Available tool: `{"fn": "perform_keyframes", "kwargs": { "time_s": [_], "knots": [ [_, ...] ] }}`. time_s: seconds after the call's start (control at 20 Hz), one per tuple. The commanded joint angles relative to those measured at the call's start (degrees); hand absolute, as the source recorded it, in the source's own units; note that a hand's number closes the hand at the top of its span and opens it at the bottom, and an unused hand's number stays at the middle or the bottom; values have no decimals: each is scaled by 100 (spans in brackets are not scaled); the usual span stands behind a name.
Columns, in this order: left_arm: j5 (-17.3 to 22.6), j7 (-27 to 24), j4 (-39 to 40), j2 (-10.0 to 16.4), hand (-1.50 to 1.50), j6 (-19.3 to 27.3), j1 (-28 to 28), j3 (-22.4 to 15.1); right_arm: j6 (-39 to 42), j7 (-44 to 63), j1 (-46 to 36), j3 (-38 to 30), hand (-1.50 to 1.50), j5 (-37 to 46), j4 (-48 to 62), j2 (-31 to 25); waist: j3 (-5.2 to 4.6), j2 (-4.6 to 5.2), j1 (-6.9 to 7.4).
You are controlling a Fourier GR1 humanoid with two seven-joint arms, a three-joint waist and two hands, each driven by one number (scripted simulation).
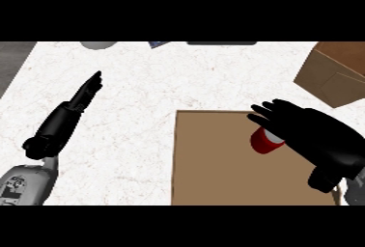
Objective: Pick the can from the tray and place it in the cardboard box
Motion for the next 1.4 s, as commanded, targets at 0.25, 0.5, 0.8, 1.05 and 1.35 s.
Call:
{"fn": "perform_keyframes", "kwargs": {
  "time_s": [0.25, 0.5, 0.8, 1.05, 1.35],
  "knots": [
    [-247, -344, 171, -157, 0, -294, 126, 258, -462, -507, 509, 110, -150, 1084, 363, 314, 1, -2, -19],
    [-210, 145, -118, -187, 0, -468, 3, 424, -514, -907, 292, 17, -150, 1227, 933, 714, 1, -1, -4],
    [-634, 150, 92, -575, 0, -241, -243, 322, -641, -1229, 406, -73, -150, 1693, 1322, 783, 1, 2, -20],
    [-408, 182, -380, -524, 0, -546, 152, 536, -579, -1053, 193, -246, -150, 2046, 1458, 1072, 0, -2, -2],
    [-562, 80, -339, -603, 0, -608, 226, 548, -1261, -1835, 523, -356, -150, 2209, 2138, 976, 2, 1, -7]
  ]
}}
